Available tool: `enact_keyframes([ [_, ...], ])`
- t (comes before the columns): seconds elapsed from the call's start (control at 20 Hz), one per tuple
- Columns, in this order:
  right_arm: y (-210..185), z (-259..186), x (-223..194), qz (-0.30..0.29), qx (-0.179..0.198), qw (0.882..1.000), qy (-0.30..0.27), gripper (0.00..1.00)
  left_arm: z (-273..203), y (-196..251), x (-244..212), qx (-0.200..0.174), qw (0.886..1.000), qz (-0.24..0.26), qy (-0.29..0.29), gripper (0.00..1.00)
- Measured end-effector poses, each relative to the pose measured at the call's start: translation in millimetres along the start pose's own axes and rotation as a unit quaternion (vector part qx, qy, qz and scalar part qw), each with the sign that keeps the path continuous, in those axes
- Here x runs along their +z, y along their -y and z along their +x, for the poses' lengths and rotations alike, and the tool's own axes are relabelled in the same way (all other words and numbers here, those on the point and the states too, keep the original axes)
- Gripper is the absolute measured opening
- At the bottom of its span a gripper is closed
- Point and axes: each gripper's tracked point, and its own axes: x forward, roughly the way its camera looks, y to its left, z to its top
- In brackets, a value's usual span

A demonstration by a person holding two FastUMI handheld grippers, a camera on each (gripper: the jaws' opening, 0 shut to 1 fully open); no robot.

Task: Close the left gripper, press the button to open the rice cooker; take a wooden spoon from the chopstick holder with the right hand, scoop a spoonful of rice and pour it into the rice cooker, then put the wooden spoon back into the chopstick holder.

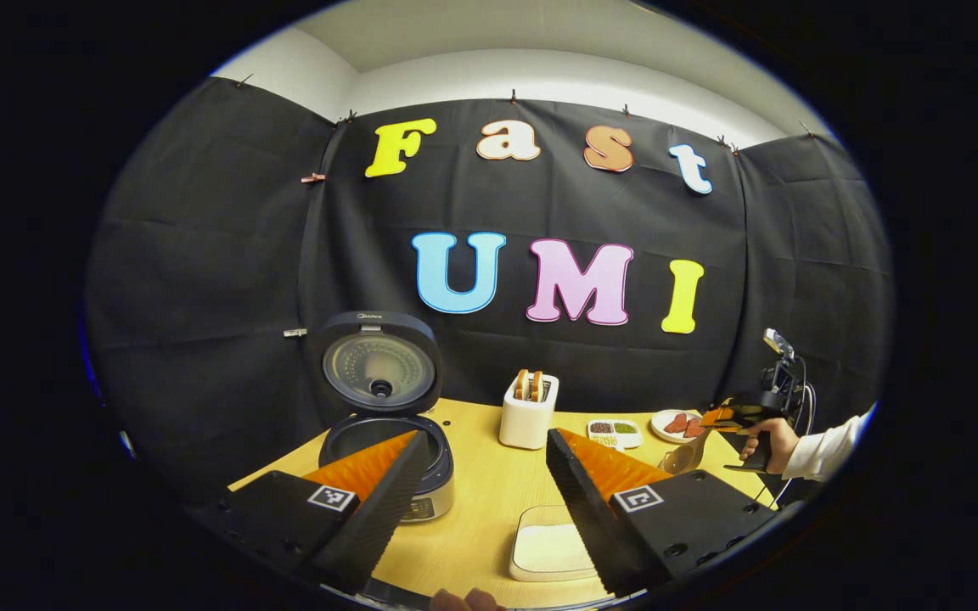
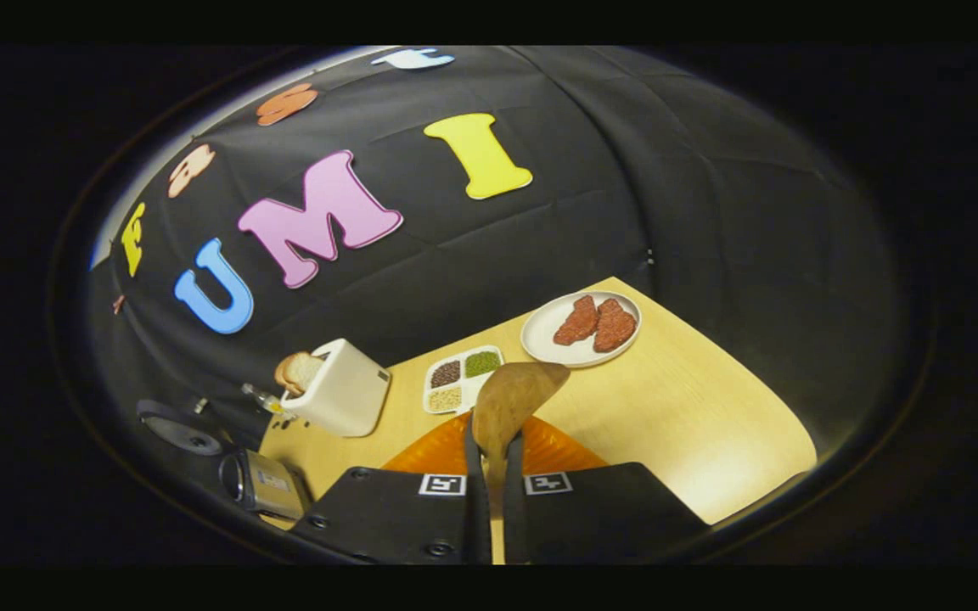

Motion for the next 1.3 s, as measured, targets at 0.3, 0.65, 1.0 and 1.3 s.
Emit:
enact_keyframes([
  [0.3,2.9,17.6,-17.7,-0.043,-0.008,0.999,-0.017,0.11,-1.7,4.8,-4.5,0.008,1.0,0.004,-0.008,0.95],
  [0.65,13.8,28.9,-44.0,-0.04,-0.018,0.998,-0.042,0.11,0.2,8.4,-7.3,0.003,1.0,0.006,-0.012,0.95],
  [1.0,23.3,22.9,-42.6,-0.003,-0.016,0.999,-0.043,0.12,2.2,6.4,-6.2,-0.004,1.0,0.01,-0.013,0.95],
  [1.3,19.0,9.2,-41.3,0.035,0.011,0.998,-0.048,0.42,5.0,7.3,-7.4,-0.011,1.0,0.005,-0.013,0.95],
])
